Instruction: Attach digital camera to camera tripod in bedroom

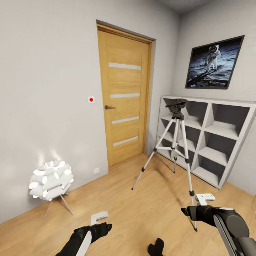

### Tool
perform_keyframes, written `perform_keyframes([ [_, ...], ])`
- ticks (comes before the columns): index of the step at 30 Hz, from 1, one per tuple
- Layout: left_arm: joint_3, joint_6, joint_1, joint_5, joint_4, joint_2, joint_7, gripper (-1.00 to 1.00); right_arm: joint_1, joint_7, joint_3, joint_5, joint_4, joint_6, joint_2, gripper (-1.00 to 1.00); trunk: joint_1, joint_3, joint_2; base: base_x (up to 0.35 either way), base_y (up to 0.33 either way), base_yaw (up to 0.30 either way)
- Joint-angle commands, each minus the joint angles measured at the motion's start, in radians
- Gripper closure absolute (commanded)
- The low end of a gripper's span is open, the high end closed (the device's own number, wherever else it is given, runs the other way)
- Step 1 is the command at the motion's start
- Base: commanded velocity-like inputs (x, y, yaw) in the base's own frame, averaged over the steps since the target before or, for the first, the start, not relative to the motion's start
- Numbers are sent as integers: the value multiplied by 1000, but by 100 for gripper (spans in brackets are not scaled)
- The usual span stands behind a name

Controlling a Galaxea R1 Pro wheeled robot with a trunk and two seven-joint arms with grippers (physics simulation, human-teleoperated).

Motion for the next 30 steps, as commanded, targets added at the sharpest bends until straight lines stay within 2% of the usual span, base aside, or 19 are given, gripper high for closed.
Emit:
perform_keyframes([
  [1,2,6,0,5,-2,0,-1,-100,-1,3,0,0,-1,5,0,-100,0,-1,-1,258,212,-267],
  [11,2,5,0,6,-1,0,-1,-100,-1,3,-22,0,-1,6,0,-100,0,3,-1,242,204,-267],
  [21,2,7,0,8,1,-1,1,-100,-1,3,-29,-1,-1,7,0,-100,0,6,-1,82,71,-267],
  [27,3,46,-2,10,-5,-8,0,-100,-2,3,-31,0,-1,7,0,-100,0,9,-1,10,8,-267],
  [30,5,125,-5,10,-22,-9,-2,-100,-3,3,-35,-1,-1,7,-1,-100,4,6,-8,5,4,-267],
])
